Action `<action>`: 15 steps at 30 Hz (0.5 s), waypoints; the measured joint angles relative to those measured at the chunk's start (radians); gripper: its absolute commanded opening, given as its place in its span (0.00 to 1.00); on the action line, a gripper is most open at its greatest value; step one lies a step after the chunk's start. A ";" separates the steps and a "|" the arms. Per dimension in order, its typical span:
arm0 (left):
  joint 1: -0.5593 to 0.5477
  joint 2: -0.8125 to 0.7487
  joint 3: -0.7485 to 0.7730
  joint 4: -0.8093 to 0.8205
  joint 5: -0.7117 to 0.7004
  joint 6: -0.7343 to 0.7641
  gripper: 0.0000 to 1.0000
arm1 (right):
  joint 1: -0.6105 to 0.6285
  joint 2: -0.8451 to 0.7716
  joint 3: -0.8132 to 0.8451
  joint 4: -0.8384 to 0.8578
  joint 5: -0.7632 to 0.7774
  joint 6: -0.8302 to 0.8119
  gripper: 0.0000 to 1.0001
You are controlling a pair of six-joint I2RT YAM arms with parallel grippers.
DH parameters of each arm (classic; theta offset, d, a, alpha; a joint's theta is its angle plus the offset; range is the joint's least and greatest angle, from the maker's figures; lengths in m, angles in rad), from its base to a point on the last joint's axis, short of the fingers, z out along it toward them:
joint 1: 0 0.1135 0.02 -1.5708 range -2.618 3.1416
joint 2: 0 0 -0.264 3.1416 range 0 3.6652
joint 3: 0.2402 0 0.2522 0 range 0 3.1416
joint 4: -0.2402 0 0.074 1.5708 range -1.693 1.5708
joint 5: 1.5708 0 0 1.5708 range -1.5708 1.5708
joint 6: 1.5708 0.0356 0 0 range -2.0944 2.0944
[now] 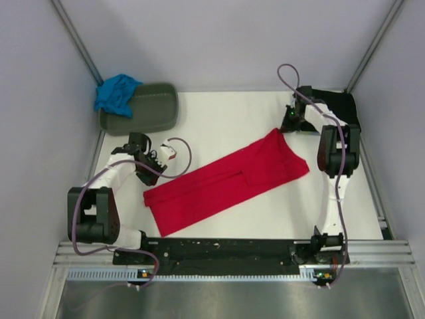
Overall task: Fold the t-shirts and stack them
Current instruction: Rotate the tshirt 90 degrees
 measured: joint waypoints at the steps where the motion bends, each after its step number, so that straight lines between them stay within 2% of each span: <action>1: 0.000 -0.018 0.006 -0.011 0.011 -0.001 0.38 | 0.001 0.074 0.117 -0.019 -0.021 0.003 0.12; 5: 0.000 -0.050 0.016 -0.026 0.039 -0.015 0.39 | 0.012 0.335 0.541 -0.047 -0.109 0.023 0.37; 7: 0.001 -0.042 0.016 -0.028 0.040 -0.023 0.40 | 0.018 0.393 0.650 -0.055 -0.135 0.031 0.46; 11: 0.002 -0.006 0.016 -0.027 0.047 -0.039 0.41 | 0.022 0.372 0.672 -0.091 -0.120 0.016 0.54; 15: 0.002 0.047 0.016 -0.027 0.065 -0.051 0.42 | 0.012 0.214 0.510 -0.099 -0.042 -0.025 0.52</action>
